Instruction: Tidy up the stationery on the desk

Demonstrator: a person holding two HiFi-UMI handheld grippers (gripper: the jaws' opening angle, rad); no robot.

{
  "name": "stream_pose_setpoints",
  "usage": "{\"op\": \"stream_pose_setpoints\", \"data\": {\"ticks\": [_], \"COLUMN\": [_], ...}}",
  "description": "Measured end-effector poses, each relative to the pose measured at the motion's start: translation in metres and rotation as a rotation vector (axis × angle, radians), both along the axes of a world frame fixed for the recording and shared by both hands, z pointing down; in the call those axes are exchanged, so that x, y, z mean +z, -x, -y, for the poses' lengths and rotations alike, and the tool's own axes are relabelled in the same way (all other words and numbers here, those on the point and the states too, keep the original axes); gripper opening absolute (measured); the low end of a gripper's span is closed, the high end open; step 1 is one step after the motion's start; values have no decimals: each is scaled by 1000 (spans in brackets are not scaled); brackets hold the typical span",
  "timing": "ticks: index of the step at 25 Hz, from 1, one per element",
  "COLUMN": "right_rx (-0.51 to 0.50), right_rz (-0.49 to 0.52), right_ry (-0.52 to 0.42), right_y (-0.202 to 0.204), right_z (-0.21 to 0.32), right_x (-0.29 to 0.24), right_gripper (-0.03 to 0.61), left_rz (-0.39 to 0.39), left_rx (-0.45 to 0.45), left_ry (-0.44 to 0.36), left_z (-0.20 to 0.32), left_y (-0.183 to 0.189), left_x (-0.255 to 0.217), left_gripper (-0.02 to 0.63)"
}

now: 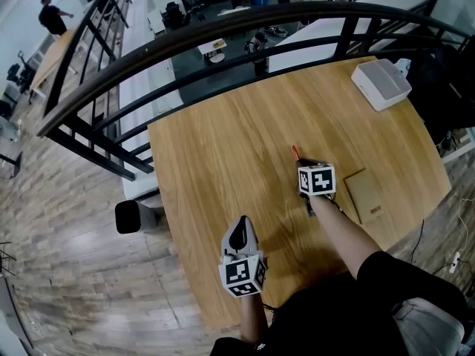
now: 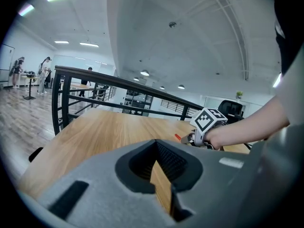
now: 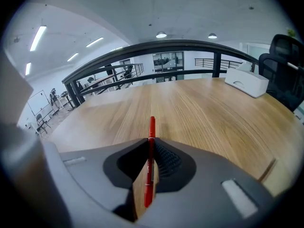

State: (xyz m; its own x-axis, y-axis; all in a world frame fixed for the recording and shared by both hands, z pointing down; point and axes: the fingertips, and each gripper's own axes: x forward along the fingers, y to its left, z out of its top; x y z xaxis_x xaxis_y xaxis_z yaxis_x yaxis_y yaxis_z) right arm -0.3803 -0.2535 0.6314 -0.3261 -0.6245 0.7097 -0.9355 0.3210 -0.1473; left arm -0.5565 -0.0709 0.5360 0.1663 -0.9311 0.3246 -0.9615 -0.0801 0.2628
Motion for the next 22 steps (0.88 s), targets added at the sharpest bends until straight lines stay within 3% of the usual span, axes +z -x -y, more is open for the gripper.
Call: {"op": "stream_pose_setpoints", "data": {"ticks": [22], "right_rx": [-45], "right_rz": [182], "right_ry": [-55], "right_y": [-36], "right_z": [-38], "right_x": [-41], "right_gripper": [49], "left_rz": [66], "left_rx": [-28], "left_ry": [-9], "left_z": [-15], "left_y": [-32], "left_x": [-24], "left_gripper": [-3]}}
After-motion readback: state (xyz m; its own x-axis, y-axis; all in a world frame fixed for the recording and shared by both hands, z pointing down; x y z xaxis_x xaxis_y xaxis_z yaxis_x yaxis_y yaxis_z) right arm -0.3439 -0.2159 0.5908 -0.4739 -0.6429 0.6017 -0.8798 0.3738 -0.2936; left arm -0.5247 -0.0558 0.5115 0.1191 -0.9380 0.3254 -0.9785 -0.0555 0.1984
